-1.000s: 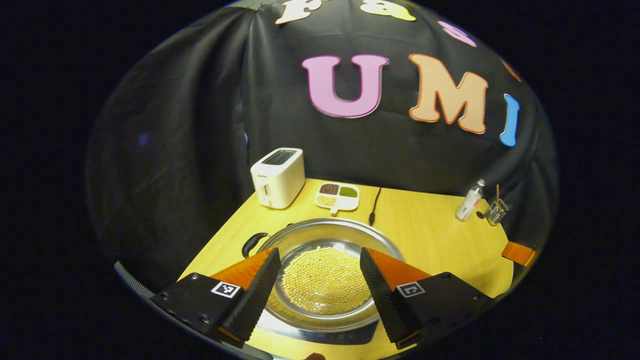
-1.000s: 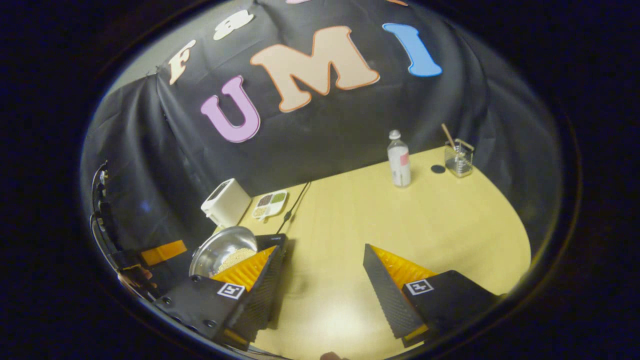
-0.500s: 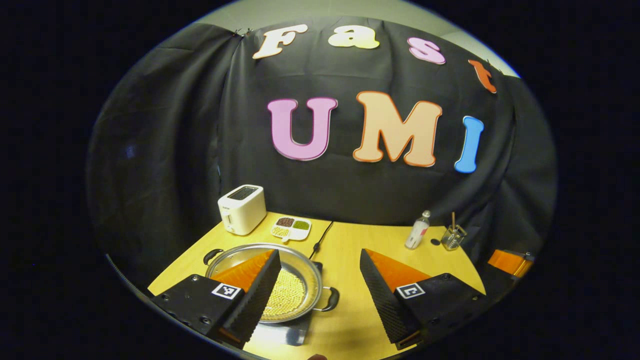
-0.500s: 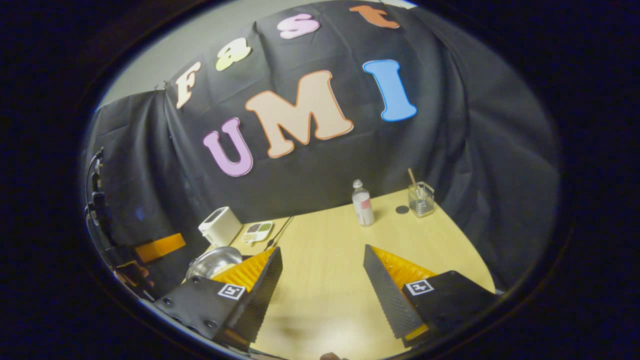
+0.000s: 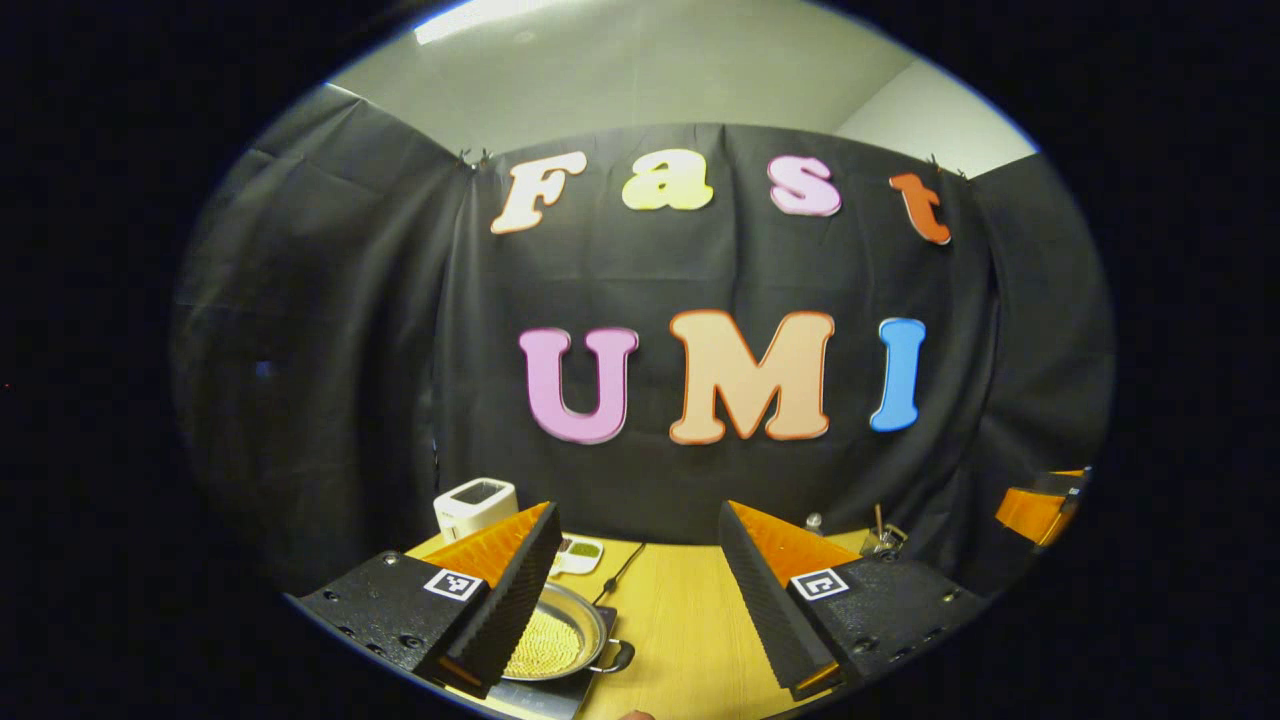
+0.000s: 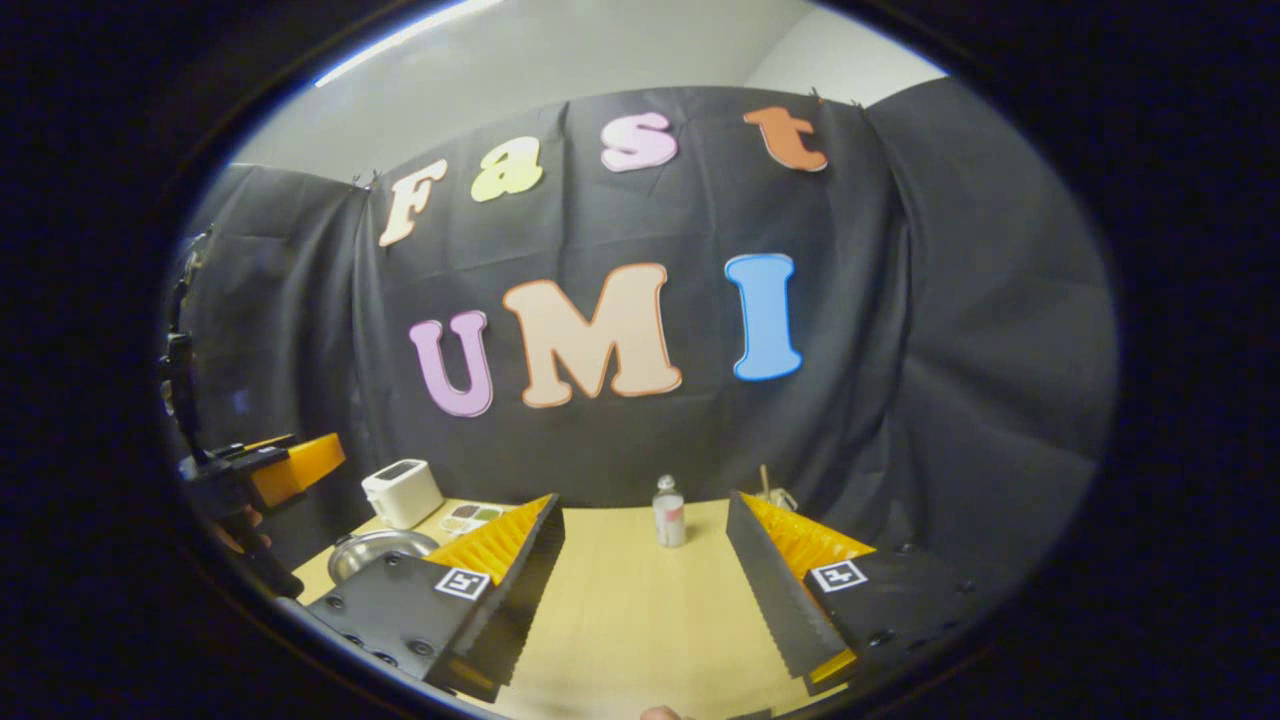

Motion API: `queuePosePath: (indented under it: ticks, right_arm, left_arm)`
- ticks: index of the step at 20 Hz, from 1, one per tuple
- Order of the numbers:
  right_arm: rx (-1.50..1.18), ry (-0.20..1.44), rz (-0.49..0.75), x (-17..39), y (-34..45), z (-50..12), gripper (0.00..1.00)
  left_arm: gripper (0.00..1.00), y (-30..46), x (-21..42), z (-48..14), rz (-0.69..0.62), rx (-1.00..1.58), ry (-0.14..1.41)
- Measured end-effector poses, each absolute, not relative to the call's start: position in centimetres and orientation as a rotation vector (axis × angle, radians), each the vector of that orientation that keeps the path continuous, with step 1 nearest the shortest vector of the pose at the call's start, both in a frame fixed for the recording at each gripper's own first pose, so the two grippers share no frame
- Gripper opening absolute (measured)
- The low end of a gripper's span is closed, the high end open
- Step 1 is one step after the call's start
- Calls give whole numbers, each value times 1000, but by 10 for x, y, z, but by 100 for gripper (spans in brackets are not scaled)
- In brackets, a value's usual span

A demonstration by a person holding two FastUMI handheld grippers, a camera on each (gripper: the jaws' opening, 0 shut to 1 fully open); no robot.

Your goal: First push the handle of the pot to place it horizontally, then grasp the pot with both hands and set it on the induction cooktop.

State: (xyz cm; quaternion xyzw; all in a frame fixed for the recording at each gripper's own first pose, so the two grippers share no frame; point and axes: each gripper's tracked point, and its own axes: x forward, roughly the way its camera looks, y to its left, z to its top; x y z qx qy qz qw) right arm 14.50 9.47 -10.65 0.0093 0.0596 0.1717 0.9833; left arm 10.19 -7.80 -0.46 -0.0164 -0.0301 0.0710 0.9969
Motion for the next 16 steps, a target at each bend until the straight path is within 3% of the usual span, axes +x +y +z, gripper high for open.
queuePosePath:
  ticks: [1, 6, 11, 16]
  right_arm:
    - [10, 98, 336, 141, 89, -99, 92]
    - [3, 63, 307, 129, 74, -87, 92]
    - [54, 88, 294, 132, 58, -86, 92]
    - [82, 84, 267, 140, 42, -80, 92]
  left_arm:
    - [94, -81, 96, 5, 142, -23, -101]
    - [93, -100, 76, 21, 118, -31, -202]
    - [96, -107, 76, 8, 105, -7, -173]
    - [93, -105, 81, -3, 116, -7, -143]
